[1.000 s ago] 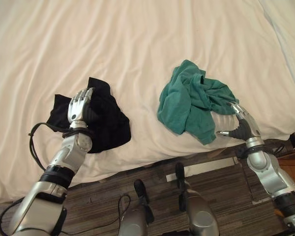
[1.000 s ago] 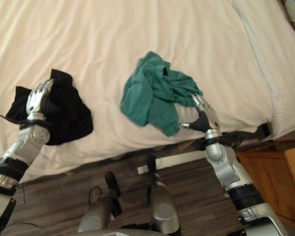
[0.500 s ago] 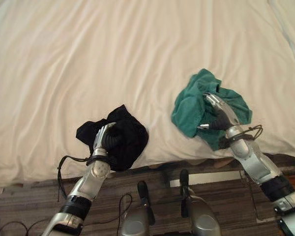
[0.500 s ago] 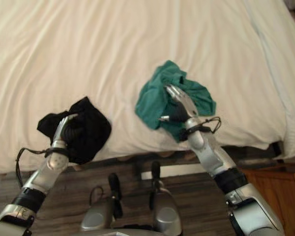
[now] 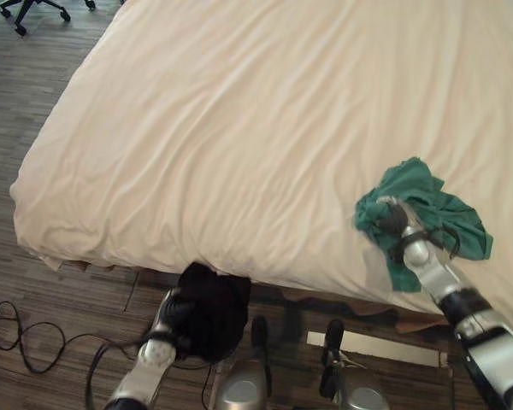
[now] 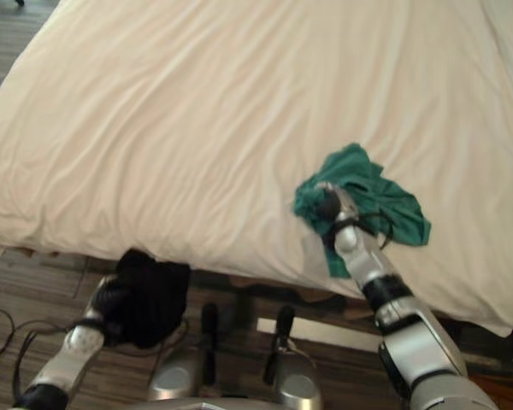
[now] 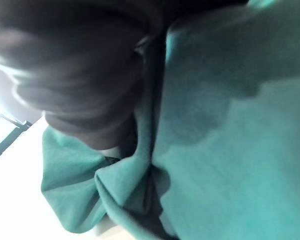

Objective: Tidy up the quilt and then pick up the clothes from the bed and put them into the laundry hamper.

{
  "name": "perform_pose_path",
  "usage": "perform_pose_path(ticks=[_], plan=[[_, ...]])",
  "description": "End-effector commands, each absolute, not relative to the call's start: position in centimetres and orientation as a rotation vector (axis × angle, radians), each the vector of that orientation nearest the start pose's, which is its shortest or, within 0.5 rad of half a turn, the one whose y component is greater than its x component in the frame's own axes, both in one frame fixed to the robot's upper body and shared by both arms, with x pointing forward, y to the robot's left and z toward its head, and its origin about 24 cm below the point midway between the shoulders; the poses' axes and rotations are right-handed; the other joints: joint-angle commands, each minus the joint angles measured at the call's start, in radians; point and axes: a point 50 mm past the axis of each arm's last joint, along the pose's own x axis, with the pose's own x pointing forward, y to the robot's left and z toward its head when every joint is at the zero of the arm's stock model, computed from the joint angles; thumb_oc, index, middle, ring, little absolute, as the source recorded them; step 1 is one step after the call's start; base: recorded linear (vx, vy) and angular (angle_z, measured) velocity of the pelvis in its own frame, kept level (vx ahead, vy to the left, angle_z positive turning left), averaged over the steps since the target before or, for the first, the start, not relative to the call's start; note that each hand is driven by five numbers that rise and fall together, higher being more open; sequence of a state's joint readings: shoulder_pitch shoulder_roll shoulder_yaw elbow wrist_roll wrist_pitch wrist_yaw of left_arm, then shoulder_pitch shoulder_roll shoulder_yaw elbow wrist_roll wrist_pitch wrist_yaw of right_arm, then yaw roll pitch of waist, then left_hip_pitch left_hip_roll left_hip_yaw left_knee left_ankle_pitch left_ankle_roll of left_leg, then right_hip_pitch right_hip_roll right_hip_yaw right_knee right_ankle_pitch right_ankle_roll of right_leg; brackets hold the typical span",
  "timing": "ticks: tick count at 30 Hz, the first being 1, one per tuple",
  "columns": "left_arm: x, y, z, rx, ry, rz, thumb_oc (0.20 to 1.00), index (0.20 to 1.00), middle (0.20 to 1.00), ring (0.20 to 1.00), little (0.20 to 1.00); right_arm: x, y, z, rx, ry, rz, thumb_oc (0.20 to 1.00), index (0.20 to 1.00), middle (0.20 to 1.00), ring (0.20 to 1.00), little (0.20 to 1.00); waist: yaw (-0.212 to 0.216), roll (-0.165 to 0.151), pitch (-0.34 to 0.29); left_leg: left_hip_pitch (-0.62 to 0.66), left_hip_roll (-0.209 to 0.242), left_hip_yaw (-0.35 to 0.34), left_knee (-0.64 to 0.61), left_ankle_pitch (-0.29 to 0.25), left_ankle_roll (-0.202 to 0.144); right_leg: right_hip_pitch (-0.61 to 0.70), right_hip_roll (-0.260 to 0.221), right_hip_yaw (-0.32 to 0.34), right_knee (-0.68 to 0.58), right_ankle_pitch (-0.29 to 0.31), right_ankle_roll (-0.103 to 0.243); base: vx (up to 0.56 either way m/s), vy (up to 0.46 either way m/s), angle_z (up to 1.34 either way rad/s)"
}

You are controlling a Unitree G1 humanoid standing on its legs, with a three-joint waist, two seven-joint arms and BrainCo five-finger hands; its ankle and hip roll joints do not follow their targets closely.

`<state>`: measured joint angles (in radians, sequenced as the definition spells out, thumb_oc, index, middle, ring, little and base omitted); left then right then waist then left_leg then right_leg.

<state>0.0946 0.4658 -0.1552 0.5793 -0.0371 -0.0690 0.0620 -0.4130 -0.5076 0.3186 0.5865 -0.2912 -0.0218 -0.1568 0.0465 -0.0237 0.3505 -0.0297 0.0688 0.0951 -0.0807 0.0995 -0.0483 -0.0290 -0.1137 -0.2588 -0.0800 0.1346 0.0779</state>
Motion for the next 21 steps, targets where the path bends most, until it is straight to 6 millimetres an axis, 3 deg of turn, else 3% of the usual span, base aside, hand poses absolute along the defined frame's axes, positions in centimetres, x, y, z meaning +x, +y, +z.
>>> perform_pose_path(ticks=[1,3,4,5,6,8,9,12,14,15,16,17,18,19,21], plan=[[17.9,28.5,-6.2,0.450,0.589,0.067,0.200,0.200,0.200,0.200,0.200,23.6,-21.8,-6.0,-0.759,0.520,0.263,0.200,0.200,0.200,0.200,0.200,-0.014,-0.077,-0.058,-0.012,-0.012,0.034,0.030,-0.106,0.015,-0.023,-0.114,0.048,0.094,-0.096,0.114,0.00,0.068,0.01],[17.5,28.4,-6.4,0.414,0.597,0.066,0.200,0.200,0.200,0.200,0.200,20.0,-21.9,-8.2,-0.577,0.641,0.266,0.200,0.200,0.200,0.200,0.200,-0.030,-0.082,-0.057,0.006,-0.007,0.023,0.011,-0.095,0.014,-0.023,-0.100,0.067,0.146,-0.107,0.115,-0.03,0.046,0.10],[17.5,28.4,-6.4,0.414,0.597,0.066,0.200,0.200,0.200,0.200,0.200,20.0,-21.9,-8.2,-0.577,0.641,0.266,0.200,0.200,0.200,0.200,0.200,-0.030,-0.082,-0.059,0.003,-0.007,0.023,0.011,-0.093,0.014,-0.026,-0.100,0.067,0.145,-0.104,0.114,-0.07,-0.008,0.16],[17.2,28.3,-6.3,0.379,0.601,0.052,0.200,0.200,0.200,0.200,0.200,16.8,-21.4,-10.0,-0.397,0.748,0.313,0.200,0.200,0.200,0.200,0.200,-0.043,-0.079,-0.063,-0.007,-0.008,-0.011,0.001,-0.073,0.014,-0.039,-0.032,0.143,0.206,-0.150,0.106,-0.05,-0.009,0.11],[17.3,28.1,-6.1,0.351,0.585,0.046,0.200,0.200,0.200,0.200,0.200,15.7,-21.5,-10.3,-0.335,0.772,0.309,0.200,0.200,0.200,0.200,0.200,-0.047,-0.076,-0.067,-0.013,-0.011,-0.031,0.000,-0.066,0.015,-0.043,0.013,0.193,0.230,-0.182,0.096,-0.05,-0.010,0.20],[17.3,28.1,-6.1,0.351,0.585,0.046,0.200,0.200,0.200,0.200,0.200,15.7,-21.5,-10.3,-0.335,0.773,0.309,0.200,0.200,0.200,0.200,0.200,-0.047,-0.076,-0.068,-0.014,-0.011,-0.031,0.000,-0.066,0.015,-0.044,0.013,0.193,0.230,-0.182,0.096,0.00,-0.014,0.68],[17.0,27.8,-6.4,0.272,0.583,0.061,0.200,0.200,0.200,0.200,0.200,14.1,-21.1,-11.3,-0.200,0.838,0.322,0.200,0.200,0.200,0.200,0.200,-0.036,-0.069,-0.085,-0.020,-0.021,-0.068,-0.001,-0.058,0.015,-0.018,0.053,0.214,0.227,-0.223,0.072,0.04,-0.069,0.80],[16.1,27.7,-7.2,0.189,0.602,0.099,0.200,0.200,0.200,0.200,0.200,12.8,-19.4,-12.3,-0.034,0.894,0.370,0.200,0.200,0.200,0.200,0.200,0.006,-0.077,-0.109,-0.034,-0.040,-0.118,0.003,-0.044,0.008,0.026,0.061,0.201,0.151,-0.227,0.036,0.06,-0.141,0.62],[15.6,27.5,-7.8,0.106,0.604,0.164,0.200,0.200,0.200,0.200,0.200,14.3,-18.9,-12.3,-0.034,0.864,0.325,0.200,0.200,0.200,0.200,0.200,0.049,-0.051,-0.115,-0.062,-0.057,-0.163,-0.001,-0.022,-0.008,0.061,0.055,0.151,0.047,-0.205,0.038,-0.02,-0.103,0.41],[15.6,27.5,-7.8,0.106,0.604,0.164,0.200,0.200,0.200,0.200,0.200,14.3,-18.9,-12.3,-0.034,0.864,0.325,0.200,0.200,0.200,0.200,0.200,0.048,-0.051,-0.115,-0.062,-0.058,-0.163,-0.001,-0.022,-0.008,0.062,0.055,0.151,0.047,-0.205,0.038,-0.17,0.031,0.51],[16.5,27.7,-7.6,0.070,0.573,0.223,0.200,0.200,0.200,0.200,0.200,16.4,-18.8,-11.4,-0.093,0.774,0.290,0.200,0.200,0.200,0.200,0.200,0.069,-0.021,-0.103,-0.112,-0.071,-0.160,0.006,-0.001,-0.029,0.068,0.030,0.086,0.011,-0.196,0.048,-0.14,0.058,0.67],[16.5,27.7,-7.6,0.069,0.572,0.223,0.200,0.200,0.200,0.200,0.200,16.4,-18.8,-11.3,-0.093,0.773,0.290,0.200,0.200,0.200,0.200,0.200,0.065,-0.020,-0.105,-0.116,-0.071,-0.164,0.007,0.001,-0.029,0.067,0.030,0.082,0.010,-0.194,0.048,-0.23,0.123,1.00],[17.6,27.5,-6.9,0.064,0.523,0.241,0.200,0.200,0.200,0.200,0.200,18.3,-19.0,-10.3,-0.161,0.698,0.262,0.200,0.200,0.200,0.200,0.200,0.068,0.000,-0.096,-0.135,-0.064,-0.100,0.019,0.001,-0.035,0.065,0.008,0.029,-0.006,-0.186,0.053,-0.31,0.210,1.27],[18.4,27.3,-6.3,0.034,0.476,0.280,0.200,0.200,0.200,0.200,0.200,21.6,-18.7,-7.8,-0.242,0.554,0.221,0.200,0.200,0.200,0.200,0.200,0.069,0.016,-0.088,-0.145,0.004,0.085,0.095,-0.047,-0.020,0.059,-0.044,-0.073,-0.007,-0.167,0.065,-0.42,0.305,1.95],[17.8,27.4,-6.6,0.007,0.480,0.336,0.200,0.200,0.200,0.200,0.200,23.2,-18.5,-6.2,-0.298,0.465,0.183,0.200,0.200,0.200,0.200,0.200,0.079,0.018,-0.094,-0.114,0.064,0.131,0.153,-0.102,-0.033,0.077,-0.084,-0.149,-0.003,-0.162,0.071,-0.24,0.257,2.02]])
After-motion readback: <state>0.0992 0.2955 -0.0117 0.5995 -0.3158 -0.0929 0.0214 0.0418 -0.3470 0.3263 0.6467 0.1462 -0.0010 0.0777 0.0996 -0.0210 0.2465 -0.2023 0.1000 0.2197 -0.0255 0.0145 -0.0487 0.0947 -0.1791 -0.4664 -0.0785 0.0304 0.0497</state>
